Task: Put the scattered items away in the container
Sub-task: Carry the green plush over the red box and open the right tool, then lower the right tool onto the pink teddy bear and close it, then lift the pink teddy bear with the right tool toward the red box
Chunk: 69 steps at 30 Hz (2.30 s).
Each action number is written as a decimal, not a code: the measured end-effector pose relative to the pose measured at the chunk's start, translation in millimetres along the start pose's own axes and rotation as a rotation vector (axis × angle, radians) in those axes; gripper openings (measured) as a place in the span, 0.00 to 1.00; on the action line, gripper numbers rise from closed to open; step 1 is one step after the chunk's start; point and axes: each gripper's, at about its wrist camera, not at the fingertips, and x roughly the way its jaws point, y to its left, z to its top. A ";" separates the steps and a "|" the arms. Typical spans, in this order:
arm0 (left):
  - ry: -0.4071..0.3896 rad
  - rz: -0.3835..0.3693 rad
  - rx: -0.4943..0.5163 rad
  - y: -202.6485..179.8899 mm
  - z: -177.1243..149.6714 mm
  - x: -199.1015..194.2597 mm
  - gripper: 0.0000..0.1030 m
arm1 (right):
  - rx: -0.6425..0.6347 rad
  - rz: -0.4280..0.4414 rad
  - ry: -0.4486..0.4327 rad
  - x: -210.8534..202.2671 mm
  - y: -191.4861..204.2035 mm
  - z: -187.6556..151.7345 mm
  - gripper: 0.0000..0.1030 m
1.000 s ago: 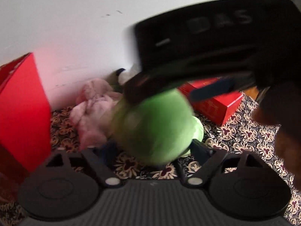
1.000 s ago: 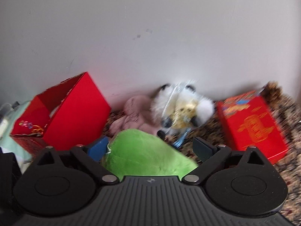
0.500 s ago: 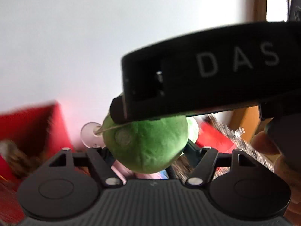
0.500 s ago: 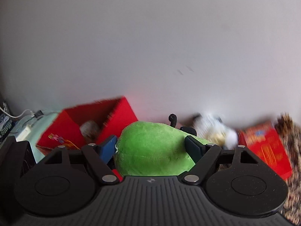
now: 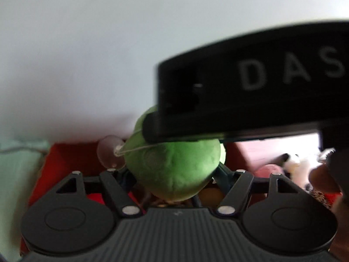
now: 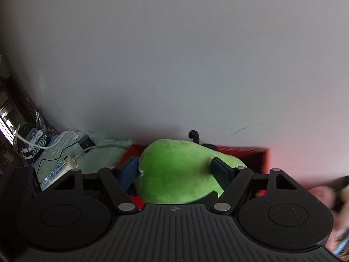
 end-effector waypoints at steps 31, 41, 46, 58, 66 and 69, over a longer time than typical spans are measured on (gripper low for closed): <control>-0.138 -0.231 0.232 -115.2 -77.6 -88.2 0.81 | 0.159 -0.348 -0.049 -126.4 -143.0 -91.3 0.75; -0.116 -0.211 0.368 -203.3 -132.3 -27.8 0.80 | 0.173 -0.341 0.096 -73.8 -186.2 -120.9 0.57; -0.072 -0.187 0.326 -203.3 -137.8 8.5 0.78 | 0.124 -0.364 0.143 -46.0 -185.7 -122.9 0.47; -0.034 -0.309 0.205 -168.4 -155.2 3.0 0.88 | 0.078 -0.264 0.185 -94.6 -175.6 -148.4 0.32; 0.061 -0.361 0.247 -185.0 -184.6 -13.9 0.68 | 0.096 -0.233 0.245 -124.0 -162.5 -190.7 0.37; 0.067 -0.342 0.250 -189.2 -184.9 -4.9 0.61 | 0.082 -0.283 0.183 -124.5 -165.1 -188.0 0.57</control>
